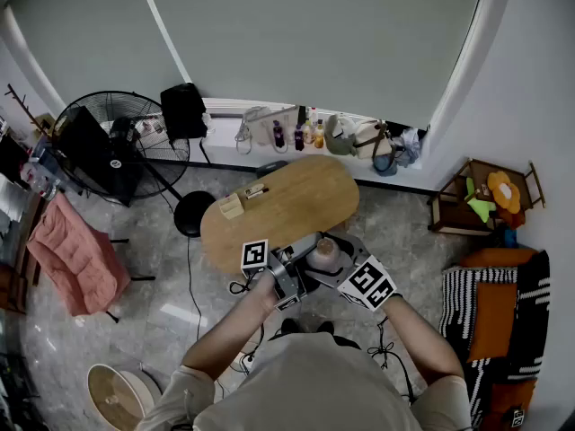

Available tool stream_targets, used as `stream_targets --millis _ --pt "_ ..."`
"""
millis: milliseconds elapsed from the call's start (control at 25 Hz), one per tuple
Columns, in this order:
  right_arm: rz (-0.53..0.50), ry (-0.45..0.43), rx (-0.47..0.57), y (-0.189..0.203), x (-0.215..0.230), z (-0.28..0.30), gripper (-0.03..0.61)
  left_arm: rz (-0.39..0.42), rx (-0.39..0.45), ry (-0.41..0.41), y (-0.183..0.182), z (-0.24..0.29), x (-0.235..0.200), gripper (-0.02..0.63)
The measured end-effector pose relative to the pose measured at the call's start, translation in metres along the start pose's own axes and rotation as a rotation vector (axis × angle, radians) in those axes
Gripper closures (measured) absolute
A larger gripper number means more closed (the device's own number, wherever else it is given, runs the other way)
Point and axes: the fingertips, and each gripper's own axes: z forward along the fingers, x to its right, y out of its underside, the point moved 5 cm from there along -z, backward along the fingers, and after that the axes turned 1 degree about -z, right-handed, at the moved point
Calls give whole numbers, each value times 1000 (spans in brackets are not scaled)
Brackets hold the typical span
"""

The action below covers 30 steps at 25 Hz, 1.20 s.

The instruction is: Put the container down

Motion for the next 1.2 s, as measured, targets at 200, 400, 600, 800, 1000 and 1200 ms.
stream_targets --millis 200,400,600,800,1000,1200 --pt "-2 1 2 0 -4 -6 184 1 4 -1 7 0 -1 268" --pt "-1 -2 0 1 -9 -9 184 1 7 1 13 -2 -2 268" --pt "1 -4 3 5 -13 -16 183 0 13 1 21 -1 -6 268" --pt "0 -10 4 9 -18 -21 183 1 20 2 28 -2 -10 268" --pt "2 -11 12 12 -17 -28 183 7 24 -3 34 3 -13 268" --pt "4 -20 15 20 -11 -39 183 12 39 -10 38 14 -20 268"
